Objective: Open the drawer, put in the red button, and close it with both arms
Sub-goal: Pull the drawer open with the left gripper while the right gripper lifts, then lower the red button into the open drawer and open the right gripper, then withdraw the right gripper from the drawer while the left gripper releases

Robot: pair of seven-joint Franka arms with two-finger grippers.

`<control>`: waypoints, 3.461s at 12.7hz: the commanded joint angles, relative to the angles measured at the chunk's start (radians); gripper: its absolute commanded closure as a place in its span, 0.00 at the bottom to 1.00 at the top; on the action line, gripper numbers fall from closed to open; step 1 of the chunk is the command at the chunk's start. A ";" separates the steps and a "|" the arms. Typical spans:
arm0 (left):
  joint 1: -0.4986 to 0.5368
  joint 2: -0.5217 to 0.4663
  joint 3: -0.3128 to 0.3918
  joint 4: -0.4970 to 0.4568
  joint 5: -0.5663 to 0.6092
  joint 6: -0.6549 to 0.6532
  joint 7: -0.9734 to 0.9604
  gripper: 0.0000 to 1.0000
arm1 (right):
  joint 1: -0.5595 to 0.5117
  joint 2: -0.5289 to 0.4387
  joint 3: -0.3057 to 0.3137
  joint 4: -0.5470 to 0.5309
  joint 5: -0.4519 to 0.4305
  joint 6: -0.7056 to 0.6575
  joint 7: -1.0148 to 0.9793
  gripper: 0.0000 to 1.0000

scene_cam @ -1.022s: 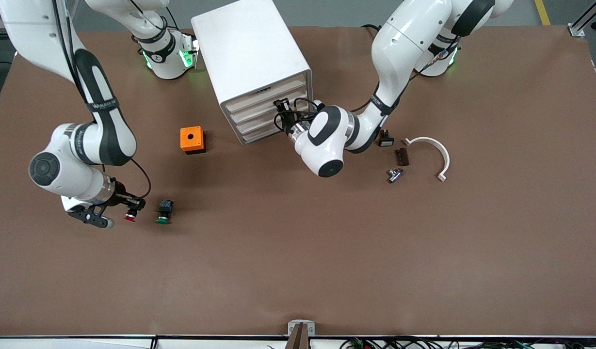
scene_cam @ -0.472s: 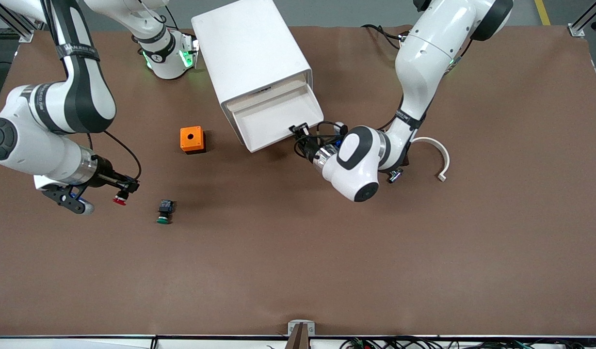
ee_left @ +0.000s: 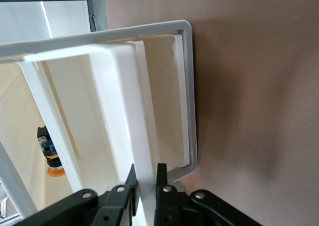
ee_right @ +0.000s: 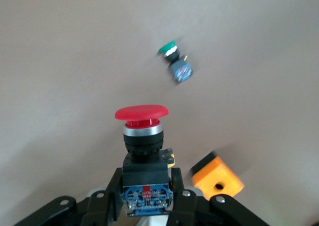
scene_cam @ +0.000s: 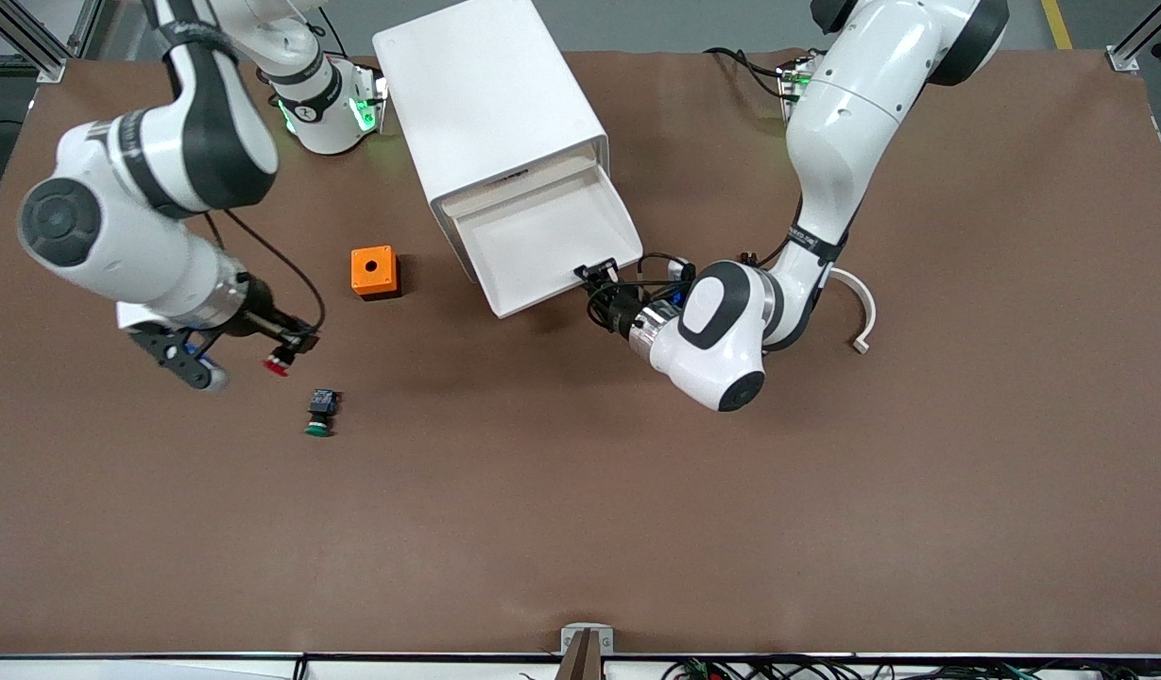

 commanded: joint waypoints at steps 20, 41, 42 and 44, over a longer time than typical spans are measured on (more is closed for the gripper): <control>0.137 -0.168 0.147 0.121 0.380 -0.015 0.377 0.00 | 0.551 0.185 -0.012 0.022 -0.046 0.199 0.924 0.00; -0.114 -0.182 0.130 -0.021 0.646 0.189 1.266 0.00 | -0.150 0.094 -0.026 0.229 -0.142 -0.232 -0.649 0.00; -0.146 -0.185 0.130 -0.052 0.646 0.217 1.266 0.00 | -0.220 0.096 -0.024 0.231 -0.141 -0.229 -0.769 0.00; -0.194 -0.188 0.130 -0.112 0.645 0.339 1.264 0.00 | -0.308 0.097 -0.024 0.234 -0.145 -0.220 -0.946 0.00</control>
